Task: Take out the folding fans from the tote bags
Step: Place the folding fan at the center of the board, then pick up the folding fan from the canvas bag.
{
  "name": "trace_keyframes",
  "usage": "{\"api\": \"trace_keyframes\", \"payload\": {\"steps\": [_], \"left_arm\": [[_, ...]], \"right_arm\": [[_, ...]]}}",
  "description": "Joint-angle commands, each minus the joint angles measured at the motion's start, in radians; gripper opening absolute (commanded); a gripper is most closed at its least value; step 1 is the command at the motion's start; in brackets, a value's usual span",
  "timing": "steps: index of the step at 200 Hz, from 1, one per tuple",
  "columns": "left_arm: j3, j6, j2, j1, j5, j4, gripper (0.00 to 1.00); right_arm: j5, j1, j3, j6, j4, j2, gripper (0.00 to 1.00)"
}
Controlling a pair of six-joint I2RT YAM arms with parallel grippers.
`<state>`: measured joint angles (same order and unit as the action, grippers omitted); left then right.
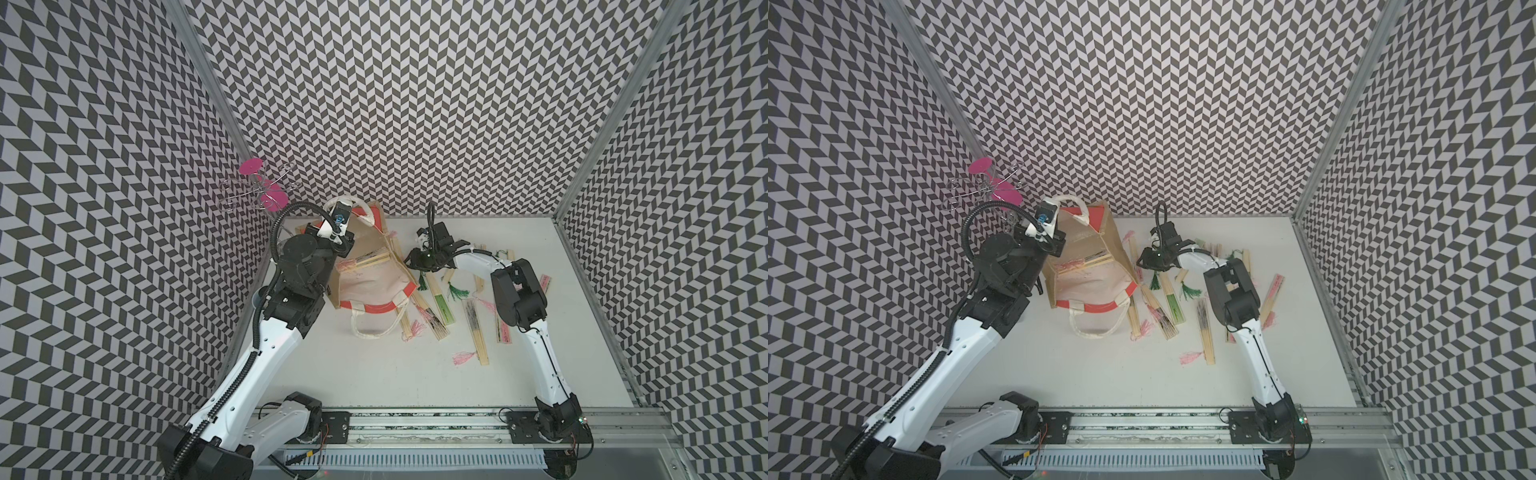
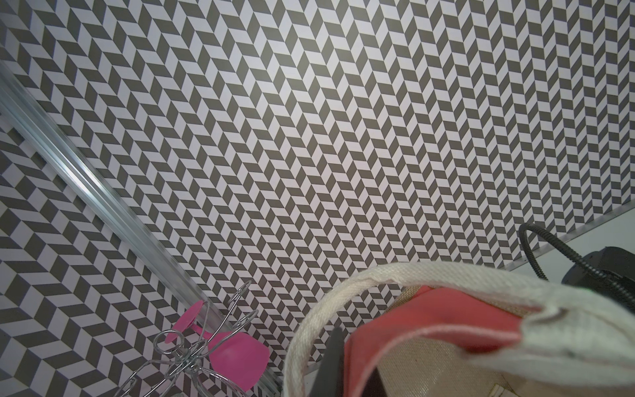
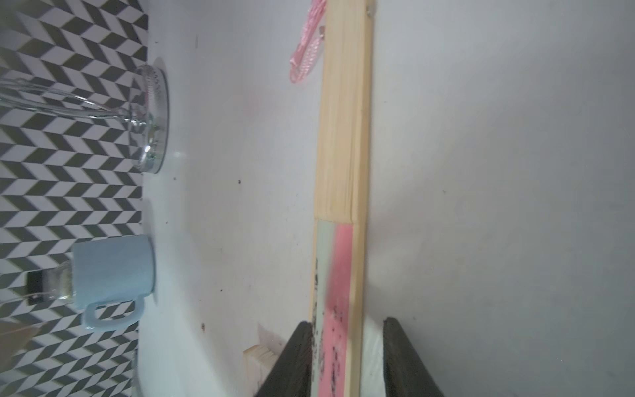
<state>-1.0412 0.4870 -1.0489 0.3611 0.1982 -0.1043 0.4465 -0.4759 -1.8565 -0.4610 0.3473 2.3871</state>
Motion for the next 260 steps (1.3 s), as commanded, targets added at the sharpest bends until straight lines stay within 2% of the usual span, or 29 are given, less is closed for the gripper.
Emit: {"api": "trace_keyframes", "payload": {"steps": [1,29,61,78,100,130,155,191,231,260], "left_arm": [[0.004,0.015,0.015,-0.005,-0.015,-0.089,0.00],[0.004,0.022,0.001,-0.005,-0.024,-0.081,0.00],[0.026,0.036,-0.010,-0.005,-0.052,-0.089,0.00],[0.033,0.045,-0.024,-0.005,-0.057,-0.088,0.00],[0.035,0.051,-0.044,-0.005,-0.059,-0.086,0.00],[0.041,0.055,-0.064,-0.005,-0.067,-0.089,0.00],[0.041,0.053,-0.072,-0.006,-0.092,-0.087,0.00],[0.041,0.053,-0.063,-0.004,-0.147,-0.084,0.00],[0.038,0.067,-0.052,0.008,-0.165,-0.065,0.00],[0.045,0.096,-0.033,0.025,-0.166,-0.057,0.00]], "right_arm": [[-0.135,-0.003,0.099,0.041,-0.013,-0.202,0.35],[-0.204,-0.008,0.366,0.062,-0.208,-0.496,0.31],[-0.322,-0.074,0.648,0.144,-0.402,-0.823,0.32],[-0.447,-0.185,0.736,0.269,-0.446,-0.958,0.35],[-0.637,-0.380,0.834,0.446,-0.525,-1.069,0.36],[-0.718,-0.543,0.914,0.565,-0.599,-1.163,0.33],[-0.727,-0.607,0.932,0.616,-0.612,-1.153,0.31],[-0.810,-0.642,0.838,0.654,-0.541,-0.996,0.20],[-0.917,-0.672,0.723,0.697,-0.509,-0.806,0.20],[-0.920,-0.672,0.632,0.706,-0.444,-0.694,0.23]]}}
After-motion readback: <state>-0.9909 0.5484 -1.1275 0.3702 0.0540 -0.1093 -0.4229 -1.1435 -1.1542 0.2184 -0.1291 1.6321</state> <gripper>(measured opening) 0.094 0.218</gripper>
